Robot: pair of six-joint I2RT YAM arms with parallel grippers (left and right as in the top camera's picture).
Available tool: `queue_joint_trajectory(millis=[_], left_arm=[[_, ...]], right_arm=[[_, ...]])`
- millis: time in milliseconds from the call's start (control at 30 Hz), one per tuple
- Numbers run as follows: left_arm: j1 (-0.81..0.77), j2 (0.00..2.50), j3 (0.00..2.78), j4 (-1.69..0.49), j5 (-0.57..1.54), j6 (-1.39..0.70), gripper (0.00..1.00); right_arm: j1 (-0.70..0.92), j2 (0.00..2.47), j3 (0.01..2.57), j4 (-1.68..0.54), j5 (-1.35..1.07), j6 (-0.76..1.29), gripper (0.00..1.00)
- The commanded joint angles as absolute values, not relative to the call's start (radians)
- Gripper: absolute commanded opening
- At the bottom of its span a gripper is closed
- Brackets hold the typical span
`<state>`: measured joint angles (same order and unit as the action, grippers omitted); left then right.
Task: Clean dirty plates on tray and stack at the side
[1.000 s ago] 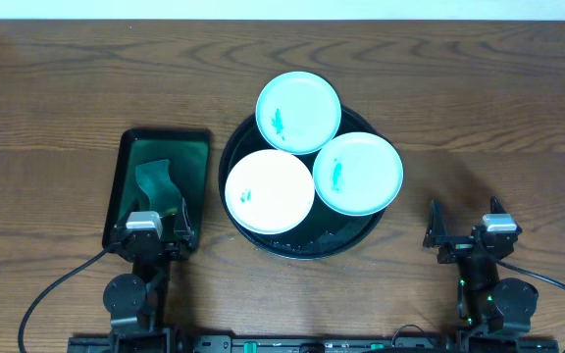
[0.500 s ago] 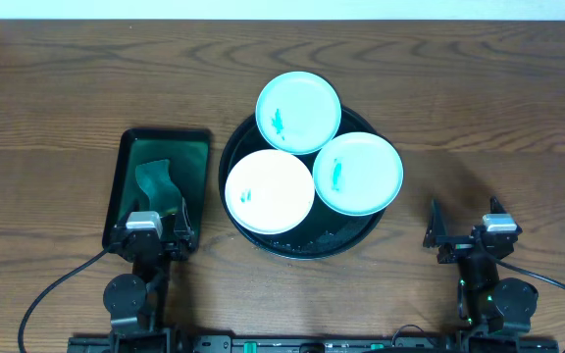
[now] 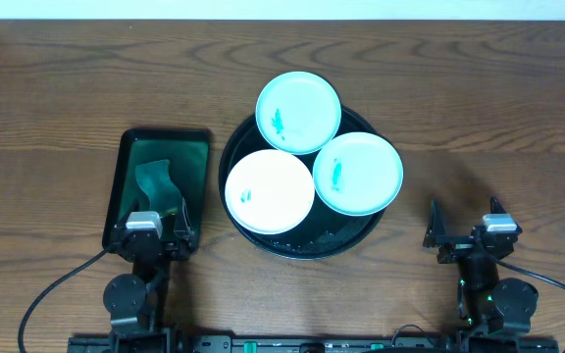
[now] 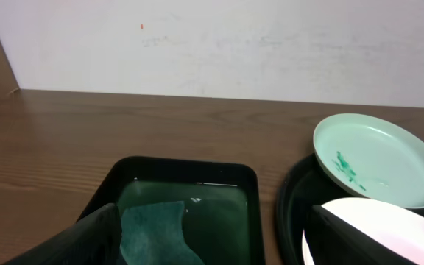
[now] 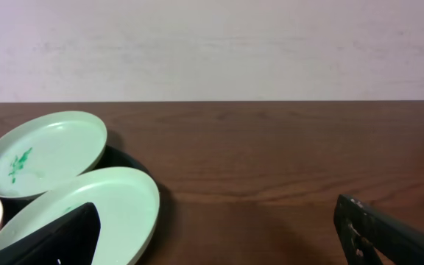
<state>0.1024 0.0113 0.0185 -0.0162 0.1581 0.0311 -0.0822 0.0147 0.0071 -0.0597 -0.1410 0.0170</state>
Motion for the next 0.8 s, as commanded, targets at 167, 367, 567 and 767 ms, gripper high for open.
queue_joint_trajectory(millis=[167,367,567,767], left_arm=[[0.094,0.007,0.005,0.199,0.711,-0.201,0.8],[0.094,0.007,0.029,0.538,0.696,-0.201,0.8],[0.094,0.116,0.256,0.33,0.407,-0.107,0.8],[0.095,0.602,0.702,-0.347,0.3,-0.001,0.8]], right_arm=[[-0.091,0.013,0.006,-0.064,-0.138,0.01,0.99],[-0.091,0.013,0.006,-0.064,-0.138,0.01,0.99],[-0.091,0.013,0.006,-0.064,-0.139,0.01,0.99],[-0.091,0.013,0.006,-0.064,-0.138,0.01,0.99]])
